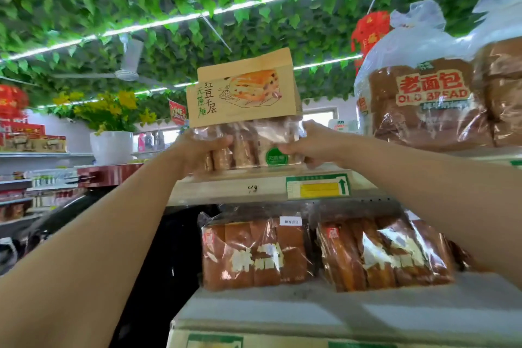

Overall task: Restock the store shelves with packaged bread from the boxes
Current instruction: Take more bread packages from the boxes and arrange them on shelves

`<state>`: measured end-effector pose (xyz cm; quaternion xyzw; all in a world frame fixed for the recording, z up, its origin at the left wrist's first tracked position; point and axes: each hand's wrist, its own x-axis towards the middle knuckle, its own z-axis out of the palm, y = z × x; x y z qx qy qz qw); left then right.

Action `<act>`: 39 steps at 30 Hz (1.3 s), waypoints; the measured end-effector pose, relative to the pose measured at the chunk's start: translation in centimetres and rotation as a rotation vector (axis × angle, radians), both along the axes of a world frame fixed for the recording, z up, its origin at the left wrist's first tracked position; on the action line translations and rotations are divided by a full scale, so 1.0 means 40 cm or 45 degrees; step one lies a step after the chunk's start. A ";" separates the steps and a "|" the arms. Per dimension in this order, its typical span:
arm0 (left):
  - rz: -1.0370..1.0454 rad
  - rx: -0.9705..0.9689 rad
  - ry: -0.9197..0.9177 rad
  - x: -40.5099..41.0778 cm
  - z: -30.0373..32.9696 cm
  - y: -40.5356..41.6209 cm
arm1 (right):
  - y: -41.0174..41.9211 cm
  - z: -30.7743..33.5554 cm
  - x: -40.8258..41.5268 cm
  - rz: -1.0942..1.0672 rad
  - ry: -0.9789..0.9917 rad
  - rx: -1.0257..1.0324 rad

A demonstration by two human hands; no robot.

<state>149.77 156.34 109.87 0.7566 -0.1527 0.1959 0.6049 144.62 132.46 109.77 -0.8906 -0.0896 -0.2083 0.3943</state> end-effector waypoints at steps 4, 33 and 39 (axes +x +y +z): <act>-0.126 -0.112 0.047 0.048 0.003 0.046 | 0.036 0.003 0.014 0.051 0.038 0.016; 0.293 -0.223 -1.042 -0.066 -0.189 0.031 | 0.072 -0.149 -0.047 -0.085 -1.201 -0.138; 0.174 0.263 -0.932 -0.089 -0.387 0.032 | 0.069 -0.294 -0.097 0.196 -1.312 -1.161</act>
